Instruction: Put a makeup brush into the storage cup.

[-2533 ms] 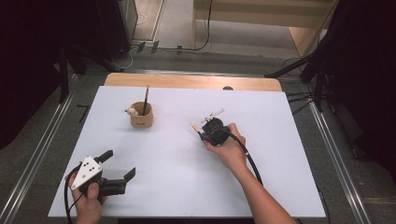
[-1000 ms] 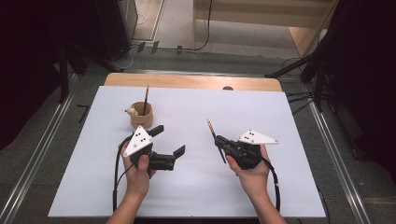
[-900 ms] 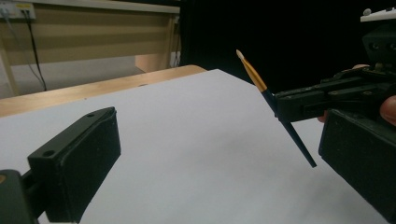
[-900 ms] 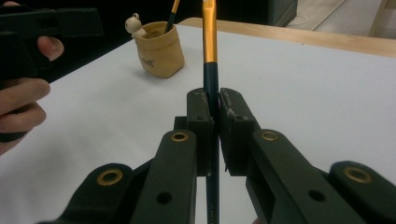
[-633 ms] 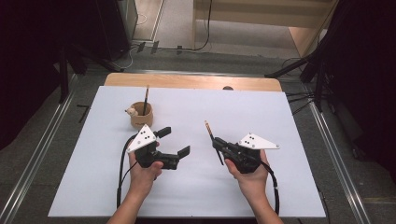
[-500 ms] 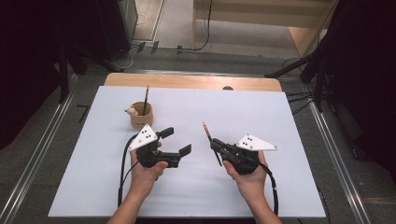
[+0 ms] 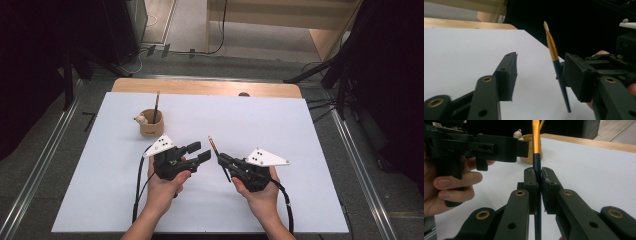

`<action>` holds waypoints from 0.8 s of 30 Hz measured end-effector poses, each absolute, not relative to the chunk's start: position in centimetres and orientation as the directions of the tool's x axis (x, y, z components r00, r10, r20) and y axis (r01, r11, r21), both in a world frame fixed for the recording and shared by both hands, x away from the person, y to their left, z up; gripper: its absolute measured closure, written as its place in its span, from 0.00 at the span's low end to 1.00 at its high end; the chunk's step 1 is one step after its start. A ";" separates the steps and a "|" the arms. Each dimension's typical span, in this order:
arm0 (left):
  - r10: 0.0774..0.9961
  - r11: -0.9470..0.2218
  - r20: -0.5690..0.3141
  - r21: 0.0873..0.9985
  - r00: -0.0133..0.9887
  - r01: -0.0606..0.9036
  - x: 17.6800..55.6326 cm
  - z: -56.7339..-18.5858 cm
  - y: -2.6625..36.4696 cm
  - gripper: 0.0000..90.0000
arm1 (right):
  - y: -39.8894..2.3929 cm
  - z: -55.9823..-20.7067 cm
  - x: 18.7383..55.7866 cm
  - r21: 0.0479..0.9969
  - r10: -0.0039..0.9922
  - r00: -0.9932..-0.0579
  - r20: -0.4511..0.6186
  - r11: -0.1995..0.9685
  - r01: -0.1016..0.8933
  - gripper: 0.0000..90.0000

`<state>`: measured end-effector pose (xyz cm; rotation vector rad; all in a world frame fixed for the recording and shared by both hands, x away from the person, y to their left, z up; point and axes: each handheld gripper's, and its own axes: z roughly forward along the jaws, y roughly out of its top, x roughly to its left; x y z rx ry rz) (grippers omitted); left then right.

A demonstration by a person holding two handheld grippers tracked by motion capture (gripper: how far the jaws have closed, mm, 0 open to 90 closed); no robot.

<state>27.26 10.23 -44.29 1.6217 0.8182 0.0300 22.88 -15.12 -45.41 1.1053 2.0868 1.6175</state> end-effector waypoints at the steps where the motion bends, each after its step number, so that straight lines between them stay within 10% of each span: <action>1: 0.514 0.016 -0.428 0.871 0.743 0.491 27.3 -44.3 10.2 0.55 | -15.0 -45.4 22.8 0.915 0.705 -0.671 0.229 0.080 0.396 0.94; 24: 0.377 0.071 -0.573 0.801 0.727 0.595 27.9 -45.2 10.0 0.82 | -13.7 -45.8 22.5 0.918 0.686 -0.695 0.215 0.101 0.383 0.94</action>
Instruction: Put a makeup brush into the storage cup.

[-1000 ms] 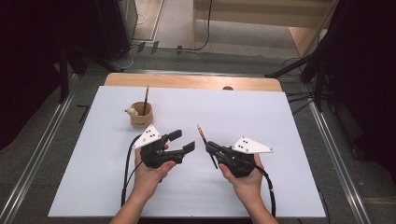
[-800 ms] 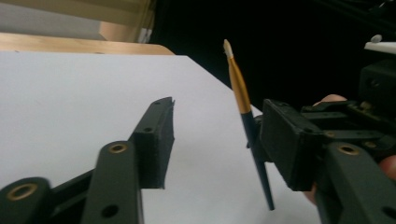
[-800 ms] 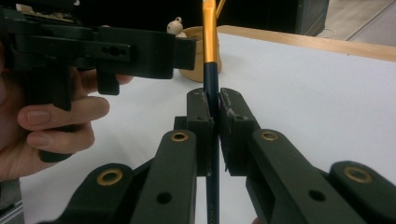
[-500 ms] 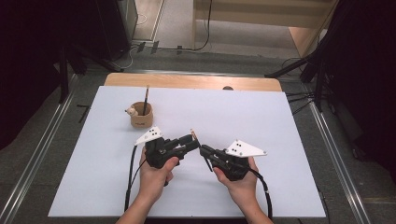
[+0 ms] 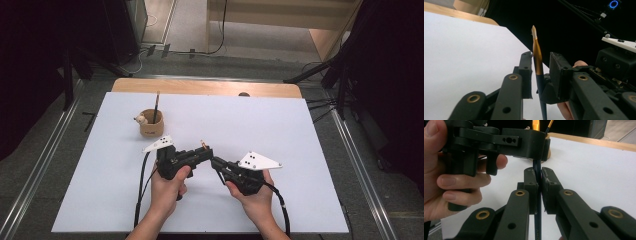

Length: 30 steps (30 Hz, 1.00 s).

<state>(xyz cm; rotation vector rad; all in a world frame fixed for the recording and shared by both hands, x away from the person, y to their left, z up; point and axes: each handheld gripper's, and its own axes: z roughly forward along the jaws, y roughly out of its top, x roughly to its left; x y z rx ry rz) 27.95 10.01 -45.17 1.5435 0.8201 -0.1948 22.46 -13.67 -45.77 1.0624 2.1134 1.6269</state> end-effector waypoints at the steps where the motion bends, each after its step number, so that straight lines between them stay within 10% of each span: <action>1: 0.375 0.071 -0.579 0.797 0.724 0.600 28.0 -45.2 10.0 0.84 | -13.7 -45.8 22.5 0.918 0.686 -0.695 0.215 0.101 0.383 0.94; 8: 0.375 0.072 -0.575 0.800 0.727 0.595 28.1 -45.2 10.3 0.94 | -13.9 -46.2 23.0 0.919 0.651 -0.717 0.249 0.075 0.387 0.89; 9: 0.391 0.070 -0.561 0.809 0.730 0.584 28.1 -45.0 10.5 0.94 | -14.0 -46.5 23.2 0.930 0.663 -0.714 0.224 0.073 0.360 0.57; 10: 0.391 0.070 -0.561 0.809 0.730 0.584 28.1 -45.0 10.5 0.94 | -13.9 -46.5 23.3 0.934 0.678 -0.707 0.200 0.087 0.348 0.48; 18: 0.473 0.043 -0.477 0.852 0.741 0.522 28.0 -44.4 11.3 0.94 | -15.8 -46.9 23.5 0.930 0.701 -0.687 0.193 0.093 0.355 0.00; 30: 0.537 0.030 -0.414 0.880 0.735 0.474 27.9 -43.6 12.3 0.94 | -19.7 -47.6 23.2 0.936 0.768 -0.624 0.146 0.096 0.338 0.00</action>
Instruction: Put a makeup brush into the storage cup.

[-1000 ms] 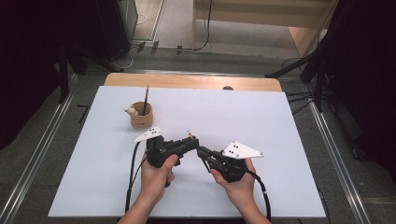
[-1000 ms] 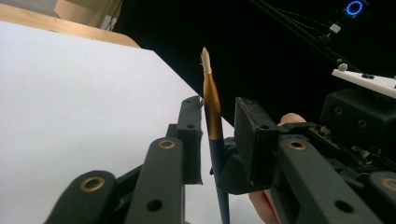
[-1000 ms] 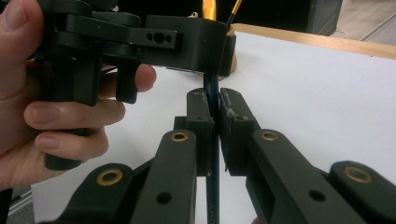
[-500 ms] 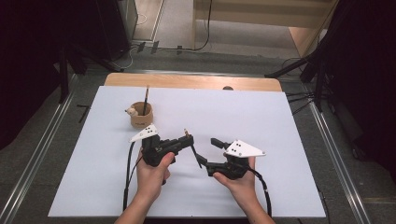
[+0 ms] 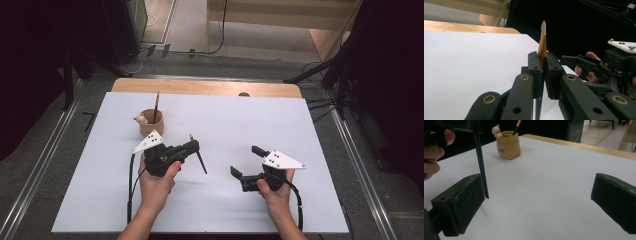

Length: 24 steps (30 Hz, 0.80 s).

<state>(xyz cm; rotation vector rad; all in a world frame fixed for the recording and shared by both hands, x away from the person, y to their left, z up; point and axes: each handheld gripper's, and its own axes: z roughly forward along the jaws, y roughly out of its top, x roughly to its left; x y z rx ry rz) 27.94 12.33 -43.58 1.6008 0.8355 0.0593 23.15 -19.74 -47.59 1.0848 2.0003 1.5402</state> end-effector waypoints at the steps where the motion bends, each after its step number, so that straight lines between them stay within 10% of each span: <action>1: 0.541 0.036 -0.414 0.881 0.732 0.471 28.0 -43.5 12.4 0.94 | -20.0 -47.6 23.1 0.937 0.771 -0.621 0.140 0.099 0.335 0.00; 24: 0.601 0.019 -0.362 0.898 0.713 0.440 29.1 -42.7 13.9 0.94 | -25.7 -48.7 20.9 0.941 0.826 -0.554 0.104 0.099 0.323 0.04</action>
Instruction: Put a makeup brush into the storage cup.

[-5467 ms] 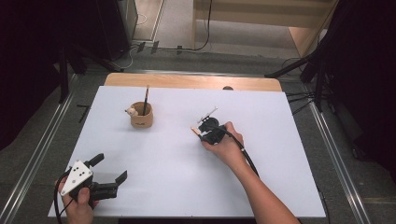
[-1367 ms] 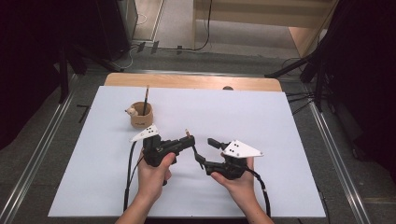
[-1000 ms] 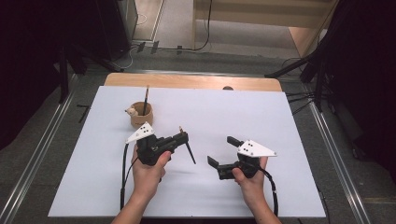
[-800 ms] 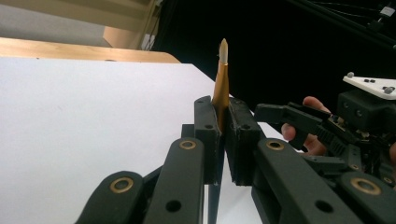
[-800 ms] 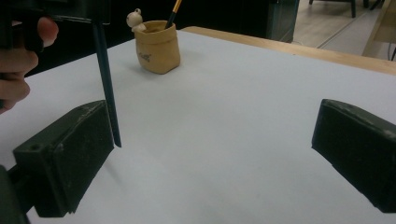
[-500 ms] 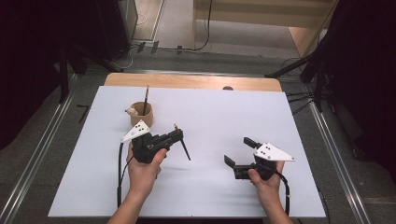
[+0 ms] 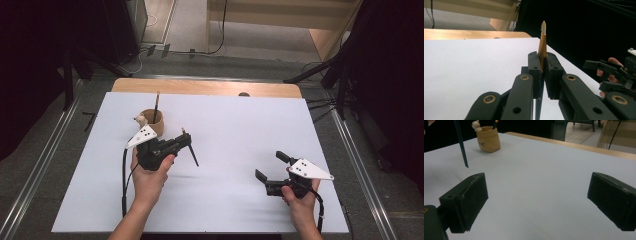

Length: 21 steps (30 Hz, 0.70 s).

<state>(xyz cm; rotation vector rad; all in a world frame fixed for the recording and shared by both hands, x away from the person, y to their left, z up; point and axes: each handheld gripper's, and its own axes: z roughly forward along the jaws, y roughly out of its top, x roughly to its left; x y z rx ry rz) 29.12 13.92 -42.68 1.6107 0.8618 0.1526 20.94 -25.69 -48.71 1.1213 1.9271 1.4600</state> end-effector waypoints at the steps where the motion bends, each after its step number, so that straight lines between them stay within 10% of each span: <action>1: 0.601 0.019 -0.362 0.898 0.713 0.440 29.1 -42.7 13.9 0.94 | -25.9 -48.8 20.8 0.942 0.827 -0.553 0.101 0.099 0.322 0.04; 21: 0.672 0.028 -0.318 0.914 0.669 0.406 30.7 -41.4 16.9 0.94 | -29.1 -49.9 19.2 0.941 0.861 -0.497 0.113 0.068 0.332 0.04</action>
